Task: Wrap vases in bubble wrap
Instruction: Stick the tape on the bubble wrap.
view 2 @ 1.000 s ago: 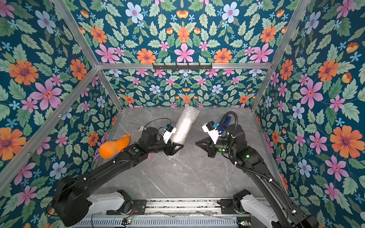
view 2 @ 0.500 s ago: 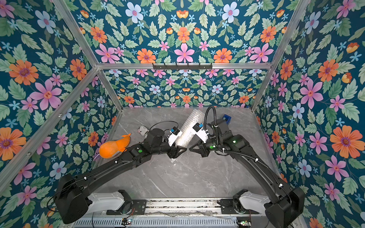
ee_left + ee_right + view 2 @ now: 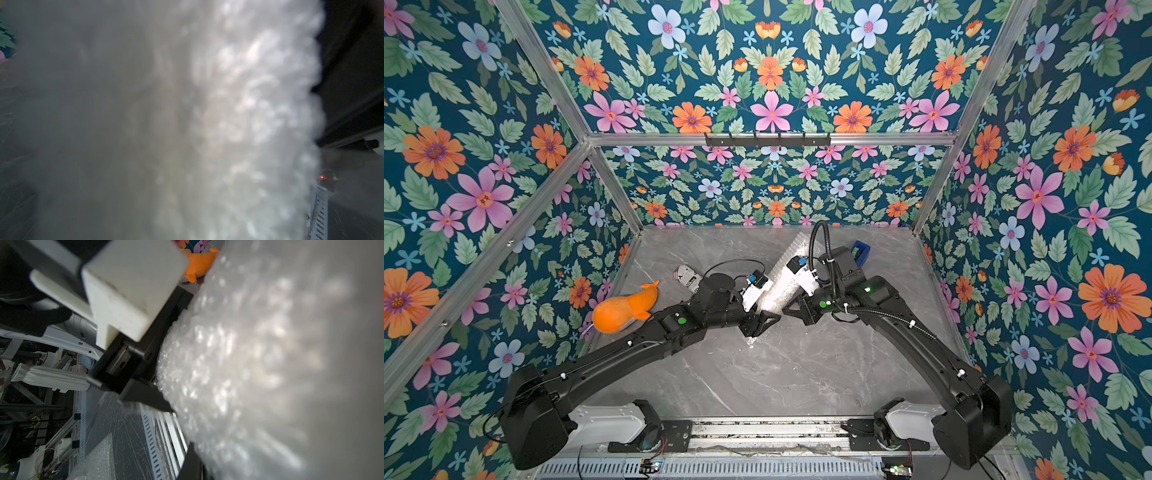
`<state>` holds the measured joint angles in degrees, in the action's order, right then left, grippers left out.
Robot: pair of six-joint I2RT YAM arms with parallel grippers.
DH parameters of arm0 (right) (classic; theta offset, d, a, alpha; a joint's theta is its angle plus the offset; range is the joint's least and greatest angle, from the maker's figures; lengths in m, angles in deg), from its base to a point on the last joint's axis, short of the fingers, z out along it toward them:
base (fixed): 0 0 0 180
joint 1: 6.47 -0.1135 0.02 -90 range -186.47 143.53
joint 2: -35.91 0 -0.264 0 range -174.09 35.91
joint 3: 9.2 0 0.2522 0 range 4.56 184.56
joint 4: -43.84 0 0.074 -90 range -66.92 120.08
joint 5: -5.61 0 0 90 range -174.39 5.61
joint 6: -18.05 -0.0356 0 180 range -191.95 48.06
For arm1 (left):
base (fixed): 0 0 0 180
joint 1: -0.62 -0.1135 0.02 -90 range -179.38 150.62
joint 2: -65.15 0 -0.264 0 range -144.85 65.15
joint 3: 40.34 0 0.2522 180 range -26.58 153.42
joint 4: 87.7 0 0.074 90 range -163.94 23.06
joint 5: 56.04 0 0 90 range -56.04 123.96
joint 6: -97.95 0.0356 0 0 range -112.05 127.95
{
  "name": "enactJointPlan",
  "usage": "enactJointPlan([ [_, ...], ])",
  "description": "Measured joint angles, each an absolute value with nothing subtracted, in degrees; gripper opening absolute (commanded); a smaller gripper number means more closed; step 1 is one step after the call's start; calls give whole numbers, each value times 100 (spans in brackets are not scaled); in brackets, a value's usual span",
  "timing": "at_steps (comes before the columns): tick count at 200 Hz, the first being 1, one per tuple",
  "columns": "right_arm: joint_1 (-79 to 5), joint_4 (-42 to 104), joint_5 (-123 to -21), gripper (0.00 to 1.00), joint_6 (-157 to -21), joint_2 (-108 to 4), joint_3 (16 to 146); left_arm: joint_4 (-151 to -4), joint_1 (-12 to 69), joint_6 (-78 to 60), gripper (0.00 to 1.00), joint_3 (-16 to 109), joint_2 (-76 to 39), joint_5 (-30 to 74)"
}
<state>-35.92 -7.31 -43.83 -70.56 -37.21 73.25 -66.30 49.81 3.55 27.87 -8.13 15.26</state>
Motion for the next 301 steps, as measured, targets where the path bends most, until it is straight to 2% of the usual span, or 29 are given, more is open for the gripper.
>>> enactJointPlan([
  [48,-3592,-580,-4455,0,-7530,-3848,7281,-6628,5151,320,0,2774,-861,1873],
  [72,-3605,-564,-4602,10,-7805,-3887,7297,-6628,5221,283,0,2766,-861,2083],
  [94,-3610,-479,-4742,13,-8098,-3883,7220,-6628,5261,245,0,2757,-859,2221],
  [111,-3614,-403,-4860,21,-8323,-3880,7131,-6637,5296,213,0,2733,-846,2299],
  [144,-3614,-261,-4945,27,-8684,-3904,7043,-6635,5311,217,0,2711,-846,2378],
  [168,-3614,-239,-5028,44,-8820,-3942,7041,-6665,5322,228,0,2678,-844,2422],
  [195,-3614,-293,-5201,49,-8846,-3911,7023,-6709,5326,228,0,2628,-811,2444],
  [208,-3614,-282,-5297,59,-8844,-3808,6960,-6779,5335,228,0,2606,-782,2444],
  [222,-3614,-250,-5446,74,-8846,-3640,6853,-6825,5344,226,0,2599,-763,2409],
  [238,-3612,-99,-5612,85,-8931,-3402,6700,-6903,5350,204,0,2573,-745,2321],
  [301,-3597,456,-5983,99,-9141,-2182,6068,-7612,5177,-163,0,2466,-664,1663],
])
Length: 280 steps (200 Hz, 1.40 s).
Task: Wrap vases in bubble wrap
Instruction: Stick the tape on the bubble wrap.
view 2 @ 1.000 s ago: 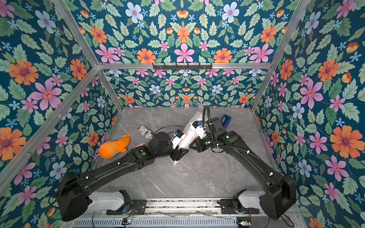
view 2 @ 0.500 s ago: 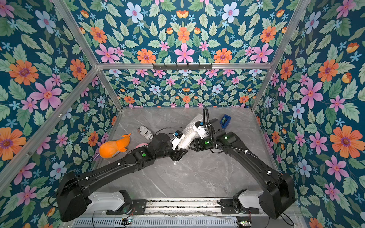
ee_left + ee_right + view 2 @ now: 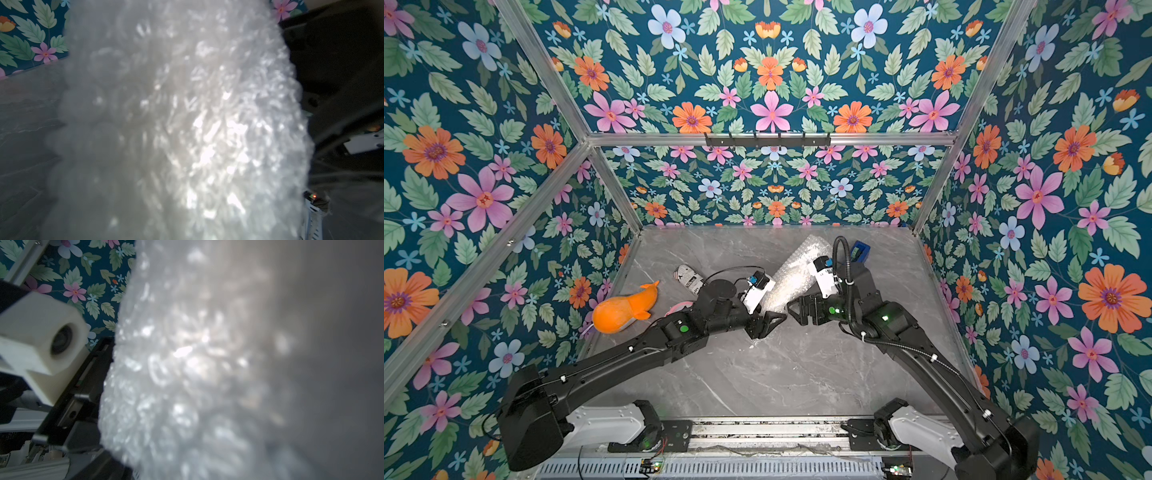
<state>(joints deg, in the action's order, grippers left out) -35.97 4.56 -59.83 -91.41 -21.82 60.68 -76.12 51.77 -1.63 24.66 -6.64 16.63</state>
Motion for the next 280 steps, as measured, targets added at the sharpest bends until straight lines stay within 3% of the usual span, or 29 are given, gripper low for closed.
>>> enactJointPlan([
  [32,-3592,397,-6219,99,-9077,-1658,5983,-7872,5099,-417,0,2444,-656,1526],
  [43,-3592,380,-6235,93,-9073,-1535,5974,-7970,5094,-482,0,2433,-656,1449],
  [53,-3592,367,-6235,80,-9071,-1441,5957,-8062,5088,-559,0,2414,-656,1419],
  [76,-3592,555,-6009,33,-9086,-1227,5819,-8243,5081,-712,0,2357,-660,1307],
  [96,-3592,946,-5653,12,-9196,-1083,5673,-8355,5068,-819,0,2326,-686,1257],
  [166,-3592,2528,-5017,0,-9711,-1314,5297,-8639,5053,-1081,0,2296,-758,971],
  [280,-3603,3311,-5266,1,-9561,-1282,4543,-9122,5040,-1783,0,2160,-715,520],
])
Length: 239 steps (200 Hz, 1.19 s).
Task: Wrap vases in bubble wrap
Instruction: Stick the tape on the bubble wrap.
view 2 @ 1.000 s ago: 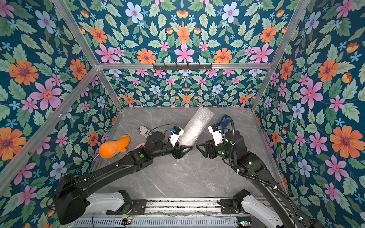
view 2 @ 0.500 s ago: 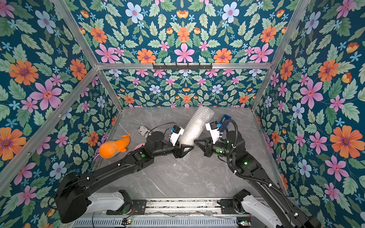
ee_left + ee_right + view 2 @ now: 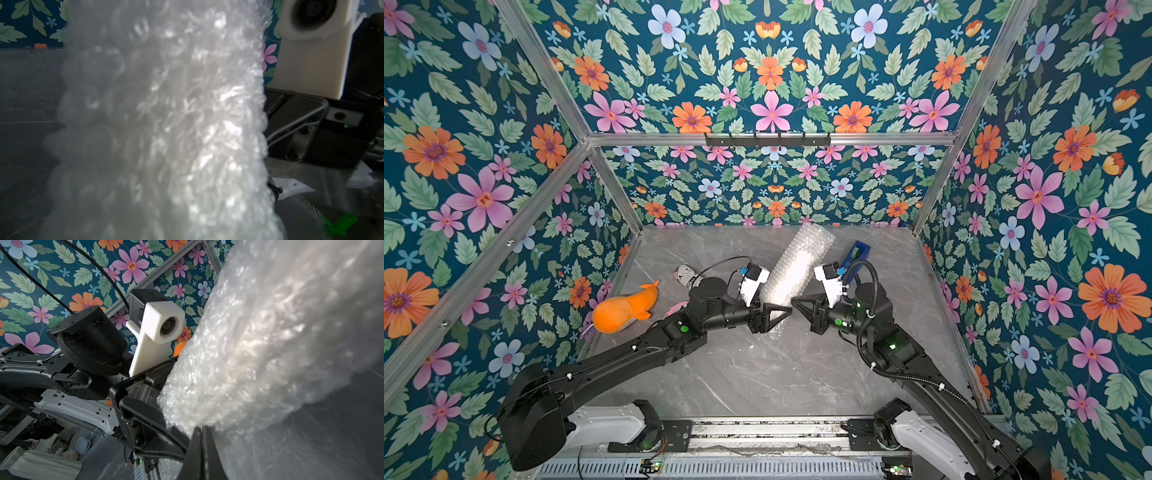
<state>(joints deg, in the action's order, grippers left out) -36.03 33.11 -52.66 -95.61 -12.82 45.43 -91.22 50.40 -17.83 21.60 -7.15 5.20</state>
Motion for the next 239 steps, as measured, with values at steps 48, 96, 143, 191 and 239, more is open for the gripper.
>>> enactJointPlan([
  [48,-3597,2832,-5498,2,-9425,-711,4696,-9487,5057,-1859,0,2165,-678,350],
  [96,-4123,2723,-5367,2,-9405,-777,5076,-9434,5057,-1796,0,2210,-802,391],
  [143,-4305,3081,-5596,2,-9320,-1218,5102,-9325,5101,-1713,0,2230,-815,396],
  [191,-4316,3750,-5697,1,-9475,-1537,5063,-9314,5173,-1669,0,2210,-804,396],
  [239,-4318,4032,-5804,1,-9639,-1579,4892,-9273,5191,-1593,0,2197,-737,442],
])
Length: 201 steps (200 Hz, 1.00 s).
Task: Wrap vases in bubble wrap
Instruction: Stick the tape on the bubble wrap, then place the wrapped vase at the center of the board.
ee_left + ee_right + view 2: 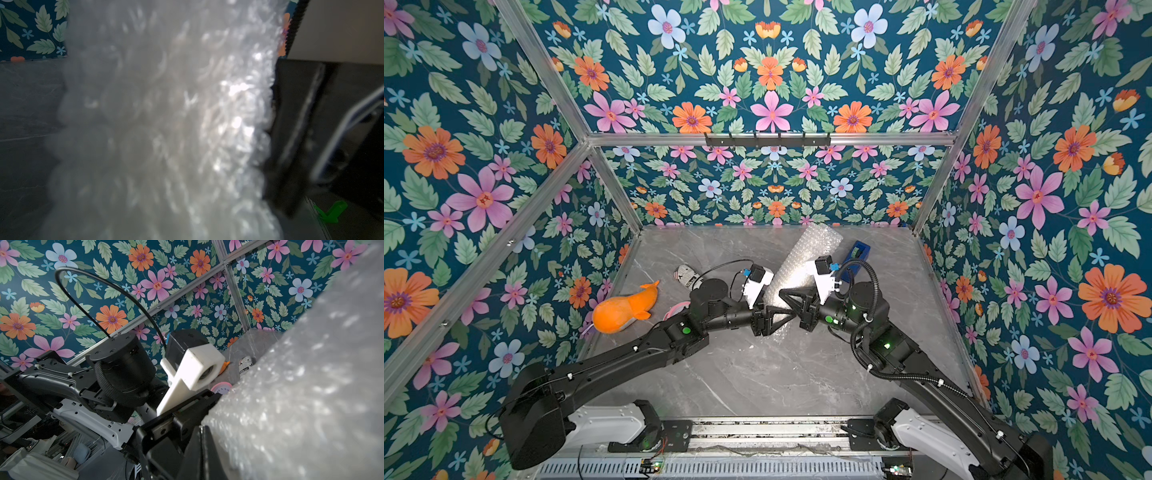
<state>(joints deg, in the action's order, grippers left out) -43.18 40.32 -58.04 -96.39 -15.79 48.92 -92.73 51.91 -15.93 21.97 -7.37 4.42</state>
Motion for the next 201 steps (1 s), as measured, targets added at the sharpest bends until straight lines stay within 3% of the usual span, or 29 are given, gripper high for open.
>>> enactJointPlan([
  [43,-4799,3560,-6772,1,-9106,-1673,5002,-9065,5195,-1691,0,2123,-695,571],
  [58,-4930,3420,-7220,8,-8931,-1719,5069,-9019,5195,-1735,0,2103,-693,689],
  [72,-4958,3370,-7498,21,-8894,-1686,5080,-9017,5175,-1757,0,2068,-693,833],
  [96,-4943,3374,-8095,69,-9137,-1255,5010,-9183,5094,-1759,0,1953,-656,997],
  [119,-4943,3414,-8466,99,-9781,-820,4927,-9441,5016,-1908,0,1789,-614,1102],
  [201,-4943,2990,-8269,99,-12214,-1636,5109,-10169,5031,-2321,0,1725,-734,883],
])
